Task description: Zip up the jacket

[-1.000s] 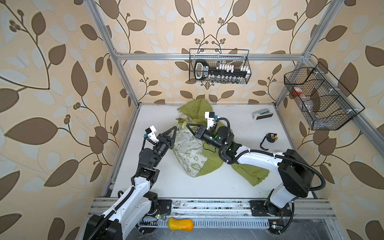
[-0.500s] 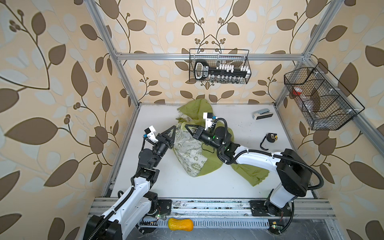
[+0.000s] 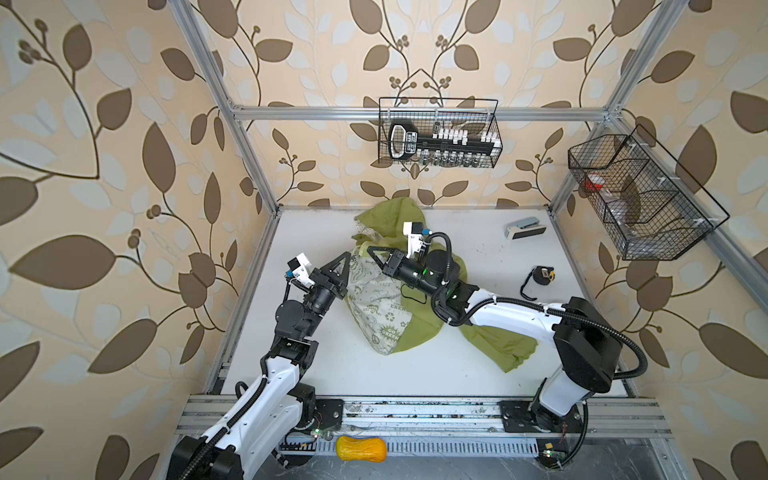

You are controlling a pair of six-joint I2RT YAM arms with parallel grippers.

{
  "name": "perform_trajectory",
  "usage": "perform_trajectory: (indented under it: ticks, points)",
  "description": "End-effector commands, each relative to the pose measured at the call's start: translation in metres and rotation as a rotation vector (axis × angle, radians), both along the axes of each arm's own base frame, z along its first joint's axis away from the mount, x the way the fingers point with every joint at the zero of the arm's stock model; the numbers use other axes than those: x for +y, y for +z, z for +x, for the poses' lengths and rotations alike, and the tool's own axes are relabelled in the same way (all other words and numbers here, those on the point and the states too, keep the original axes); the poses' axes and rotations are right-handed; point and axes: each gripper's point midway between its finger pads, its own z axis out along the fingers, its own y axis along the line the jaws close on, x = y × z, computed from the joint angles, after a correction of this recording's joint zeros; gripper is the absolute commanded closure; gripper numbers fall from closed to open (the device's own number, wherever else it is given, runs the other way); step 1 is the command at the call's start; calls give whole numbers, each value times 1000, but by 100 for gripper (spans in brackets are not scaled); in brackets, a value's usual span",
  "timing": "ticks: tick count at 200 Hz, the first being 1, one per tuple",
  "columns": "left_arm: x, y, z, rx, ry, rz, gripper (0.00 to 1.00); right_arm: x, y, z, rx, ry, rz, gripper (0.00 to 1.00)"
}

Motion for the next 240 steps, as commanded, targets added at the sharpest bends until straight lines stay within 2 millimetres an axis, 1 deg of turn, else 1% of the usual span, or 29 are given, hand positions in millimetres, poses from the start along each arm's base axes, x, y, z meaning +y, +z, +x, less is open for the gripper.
perform_trajectory:
  ticks: [1,56,89,123,168,174,187,208,214,218,227,240]
  points:
    - [6,17,-8,-73,16,-37,100,6,20,1,-43,-4,22,100]
    - [6,15,-8,-72,20,-40,100,9,20,-2,-44,0,20,100]
    - [7,10,-7,-57,23,-39,100,12,19,-2,-40,3,13,100]
    - [6,8,-7,-53,19,-41,100,12,20,-4,-47,4,11,100]
    - [6,9,-7,-55,19,-40,100,11,14,-5,-38,11,3,100]
    - [6,8,-7,-52,19,-38,100,7,13,-4,-33,5,3,100]
    - [7,7,-8,-46,25,-28,100,-6,4,-1,-19,-9,-11,100]
    - [9,0,-9,-22,43,6,100,-30,-26,-3,36,9,-65,100]
    - [10,-3,-9,-15,51,12,100,-39,-42,-6,60,26,-97,100]
    - [10,-4,-10,-13,56,16,100,-46,-48,-7,68,28,-112,100]
    - [12,-7,-10,-3,67,34,100,-69,-75,-9,117,19,-168,100]
    - [11,-14,-10,23,74,73,100,-116,-110,-3,211,-33,-242,100]
